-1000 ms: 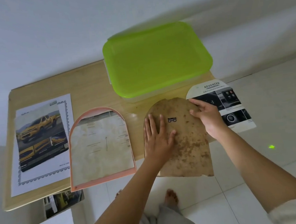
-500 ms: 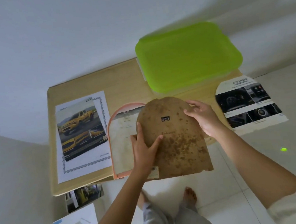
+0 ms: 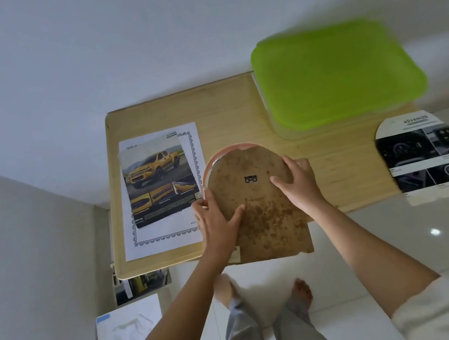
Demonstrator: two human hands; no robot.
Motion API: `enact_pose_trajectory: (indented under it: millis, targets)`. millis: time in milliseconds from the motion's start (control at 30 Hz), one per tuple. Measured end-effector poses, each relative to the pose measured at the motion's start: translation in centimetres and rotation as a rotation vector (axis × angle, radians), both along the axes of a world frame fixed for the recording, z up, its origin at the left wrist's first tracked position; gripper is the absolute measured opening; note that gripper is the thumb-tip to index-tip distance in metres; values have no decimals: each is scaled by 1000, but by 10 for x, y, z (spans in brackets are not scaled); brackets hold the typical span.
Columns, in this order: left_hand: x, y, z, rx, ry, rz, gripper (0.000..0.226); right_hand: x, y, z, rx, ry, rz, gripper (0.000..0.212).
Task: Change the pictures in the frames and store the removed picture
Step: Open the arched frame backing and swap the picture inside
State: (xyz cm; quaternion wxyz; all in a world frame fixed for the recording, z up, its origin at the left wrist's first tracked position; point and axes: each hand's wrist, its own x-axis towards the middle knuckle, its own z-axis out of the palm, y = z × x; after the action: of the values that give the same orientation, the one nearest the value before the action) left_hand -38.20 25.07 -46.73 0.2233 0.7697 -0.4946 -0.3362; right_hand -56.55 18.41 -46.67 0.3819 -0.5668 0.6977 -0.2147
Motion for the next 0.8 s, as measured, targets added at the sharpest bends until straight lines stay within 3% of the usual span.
enact_pose_trajectory:
  millis: [133,333,800]
  targets:
    - [9,1,-1,20,-208,-60,86,4,0,-8,21,189,114,71]
    - [20,5,-5,43,-86,-102,97,5,28,-8,-104,315,153,68]
    - [16,-4,-10,52,-228,-77,83,20,6,-6,0,563,168,65]
